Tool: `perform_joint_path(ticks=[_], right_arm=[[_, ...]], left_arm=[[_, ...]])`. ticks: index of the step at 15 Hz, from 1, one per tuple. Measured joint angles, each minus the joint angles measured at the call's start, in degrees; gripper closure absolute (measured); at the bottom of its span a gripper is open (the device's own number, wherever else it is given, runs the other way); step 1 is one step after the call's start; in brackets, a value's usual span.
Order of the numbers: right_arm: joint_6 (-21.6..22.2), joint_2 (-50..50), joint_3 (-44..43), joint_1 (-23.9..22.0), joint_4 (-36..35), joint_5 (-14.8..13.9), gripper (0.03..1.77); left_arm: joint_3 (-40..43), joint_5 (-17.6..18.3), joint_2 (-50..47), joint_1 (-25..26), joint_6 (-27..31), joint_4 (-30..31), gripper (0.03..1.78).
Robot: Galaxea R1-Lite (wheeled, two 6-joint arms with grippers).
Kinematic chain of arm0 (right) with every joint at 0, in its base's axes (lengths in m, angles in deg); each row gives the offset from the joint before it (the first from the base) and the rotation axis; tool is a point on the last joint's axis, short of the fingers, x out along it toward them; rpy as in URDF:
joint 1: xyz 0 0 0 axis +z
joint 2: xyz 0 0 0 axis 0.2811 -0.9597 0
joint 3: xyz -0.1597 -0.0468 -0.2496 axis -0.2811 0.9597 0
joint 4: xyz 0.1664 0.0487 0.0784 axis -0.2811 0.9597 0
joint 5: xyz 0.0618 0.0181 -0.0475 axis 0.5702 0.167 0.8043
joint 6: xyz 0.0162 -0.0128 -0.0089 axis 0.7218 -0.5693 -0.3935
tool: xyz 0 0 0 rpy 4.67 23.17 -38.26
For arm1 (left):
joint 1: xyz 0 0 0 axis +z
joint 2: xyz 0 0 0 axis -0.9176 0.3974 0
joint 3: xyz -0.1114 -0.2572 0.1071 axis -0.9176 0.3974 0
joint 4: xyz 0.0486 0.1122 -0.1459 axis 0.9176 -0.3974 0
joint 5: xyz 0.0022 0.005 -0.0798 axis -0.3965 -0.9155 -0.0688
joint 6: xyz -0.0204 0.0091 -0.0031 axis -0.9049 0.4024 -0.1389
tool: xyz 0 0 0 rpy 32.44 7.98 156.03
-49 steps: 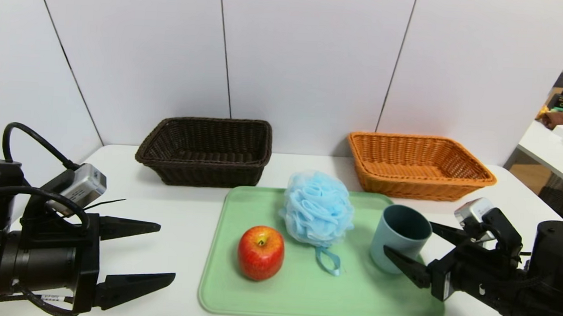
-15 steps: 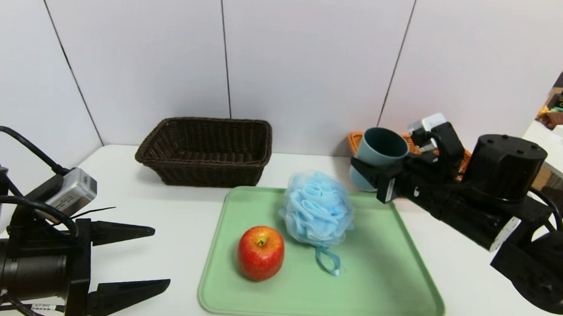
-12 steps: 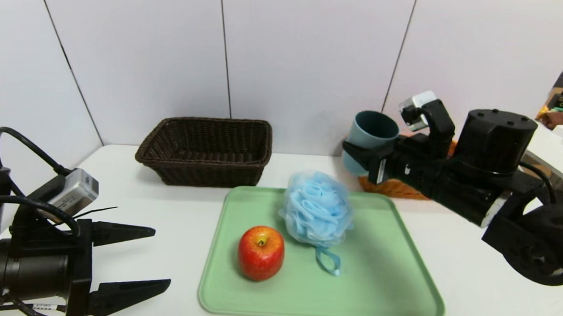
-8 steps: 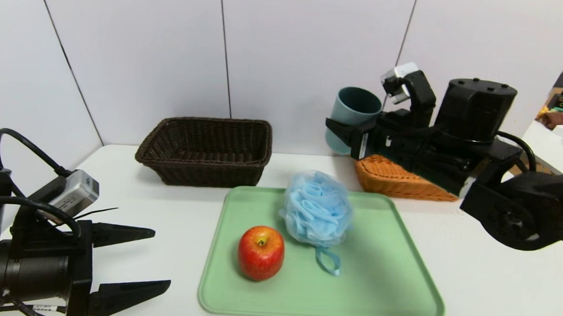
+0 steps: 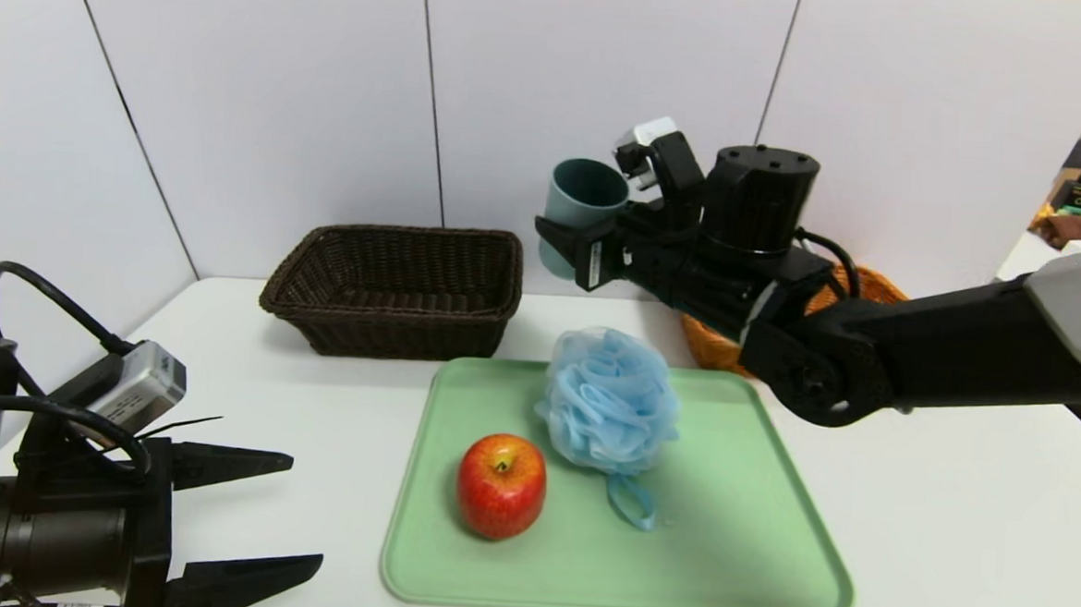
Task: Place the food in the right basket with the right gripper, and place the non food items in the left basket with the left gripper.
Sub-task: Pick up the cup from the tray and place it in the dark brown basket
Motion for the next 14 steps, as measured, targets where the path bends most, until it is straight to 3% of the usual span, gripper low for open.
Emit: perform_joint_path(ticks=[14], right_arm=[[0.05,-20.54,-33.07,4.35,13.01,0.68,0.68]], left_arm=[[0.99,-0.44,-3.78,2.07,0.0,-0.33,0.12]])
